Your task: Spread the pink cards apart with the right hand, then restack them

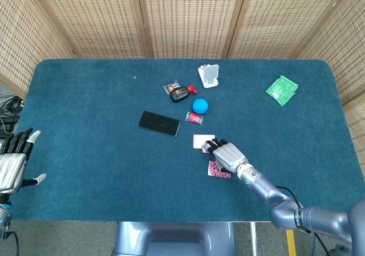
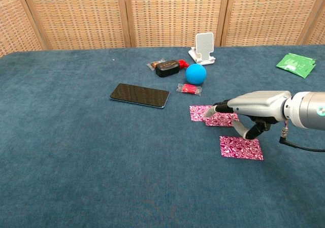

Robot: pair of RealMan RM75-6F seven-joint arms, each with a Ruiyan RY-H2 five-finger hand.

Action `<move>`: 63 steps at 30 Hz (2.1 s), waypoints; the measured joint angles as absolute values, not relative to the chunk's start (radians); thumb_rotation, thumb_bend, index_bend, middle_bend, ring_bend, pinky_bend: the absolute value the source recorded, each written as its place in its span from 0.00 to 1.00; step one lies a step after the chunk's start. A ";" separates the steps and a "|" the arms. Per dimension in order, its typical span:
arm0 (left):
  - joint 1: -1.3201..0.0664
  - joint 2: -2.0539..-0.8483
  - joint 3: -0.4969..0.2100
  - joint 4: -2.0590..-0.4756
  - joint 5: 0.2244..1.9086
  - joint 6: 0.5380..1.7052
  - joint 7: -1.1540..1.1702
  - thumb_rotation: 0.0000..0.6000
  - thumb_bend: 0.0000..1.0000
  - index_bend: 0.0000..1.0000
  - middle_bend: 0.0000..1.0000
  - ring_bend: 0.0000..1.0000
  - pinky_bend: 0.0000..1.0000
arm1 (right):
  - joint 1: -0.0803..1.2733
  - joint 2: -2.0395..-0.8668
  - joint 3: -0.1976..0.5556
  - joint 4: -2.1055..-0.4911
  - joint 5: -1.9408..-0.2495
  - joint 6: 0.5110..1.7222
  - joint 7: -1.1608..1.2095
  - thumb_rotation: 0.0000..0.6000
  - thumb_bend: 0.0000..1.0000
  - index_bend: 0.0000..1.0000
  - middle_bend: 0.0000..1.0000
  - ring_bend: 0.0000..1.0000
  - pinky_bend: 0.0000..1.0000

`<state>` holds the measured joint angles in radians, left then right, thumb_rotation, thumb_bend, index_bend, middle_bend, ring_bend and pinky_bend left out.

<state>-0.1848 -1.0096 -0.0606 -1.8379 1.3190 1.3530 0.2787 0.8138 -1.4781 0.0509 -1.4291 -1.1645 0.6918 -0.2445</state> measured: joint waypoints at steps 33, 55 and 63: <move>-0.189 -1.003 -0.053 -1.842 1.336 1.347 0.269 1.00 0.00 0.00 0.00 0.00 0.00 | 0.718 -1.385 0.073 -1.378 -1.270 0.891 -0.056 1.00 0.07 0.12 0.00 0.00 0.00; -0.203 -1.001 -0.064 -1.825 1.288 1.315 0.256 1.00 0.00 0.00 0.00 0.00 0.00 | 0.878 -1.648 0.204 -1.223 -0.890 0.763 -0.305 1.00 0.15 0.30 0.00 0.00 0.00; -0.203 -0.999 -0.063 -1.826 1.288 1.316 0.253 1.00 0.00 0.00 0.00 0.00 0.00 | 0.891 -1.675 0.217 -1.202 -0.805 0.755 -0.335 1.00 0.20 0.34 0.00 0.00 0.00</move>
